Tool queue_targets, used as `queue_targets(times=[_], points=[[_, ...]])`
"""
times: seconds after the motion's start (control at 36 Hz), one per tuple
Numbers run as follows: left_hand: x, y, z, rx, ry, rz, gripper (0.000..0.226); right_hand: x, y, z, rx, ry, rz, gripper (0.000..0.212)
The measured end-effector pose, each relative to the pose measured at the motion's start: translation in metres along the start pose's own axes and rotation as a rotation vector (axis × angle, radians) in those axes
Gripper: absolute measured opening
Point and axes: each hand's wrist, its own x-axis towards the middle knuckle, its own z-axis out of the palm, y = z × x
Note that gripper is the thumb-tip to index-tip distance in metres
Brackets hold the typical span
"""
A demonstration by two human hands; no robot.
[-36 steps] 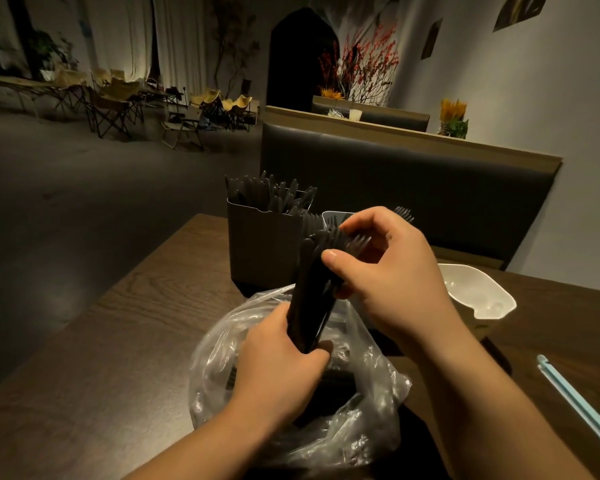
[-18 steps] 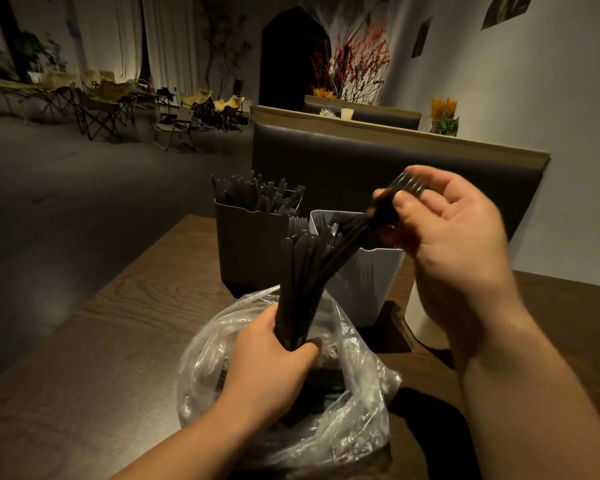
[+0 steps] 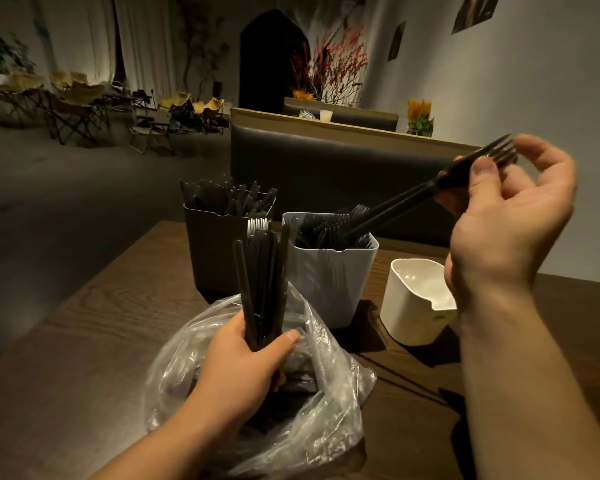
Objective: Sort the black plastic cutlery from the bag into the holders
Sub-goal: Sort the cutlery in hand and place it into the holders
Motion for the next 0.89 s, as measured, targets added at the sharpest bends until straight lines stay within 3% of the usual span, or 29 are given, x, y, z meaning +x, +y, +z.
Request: queue_targets(times=[0.36,0.53,0.58,0.75,0.89], points=[[0.000,0.000,0.001,0.008,-0.040,0.035,0.020,-0.003,0.040,0.007,-0.196,0.086,-0.201,0.035],[-0.003,0.002,0.000,-0.015,-0.076,0.059,0.019,-0.001,0.048,0.007,-0.153,0.160,-0.209,0.037],[-0.003,0.002,-0.001,-0.008,-0.087,0.078,0.018,0.001,0.054,0.006,-0.237,0.063,-0.183,0.037],[-0.003,0.002,-0.002,-0.026,-0.098,0.071,0.018,-0.007,0.068,0.009,-0.551,-0.496,-0.076,0.033],[-0.004,0.005,-0.003,-0.052,-0.105,0.073,0.021,-0.014,0.074,0.010,-0.856,-0.618,-0.163,0.024]])
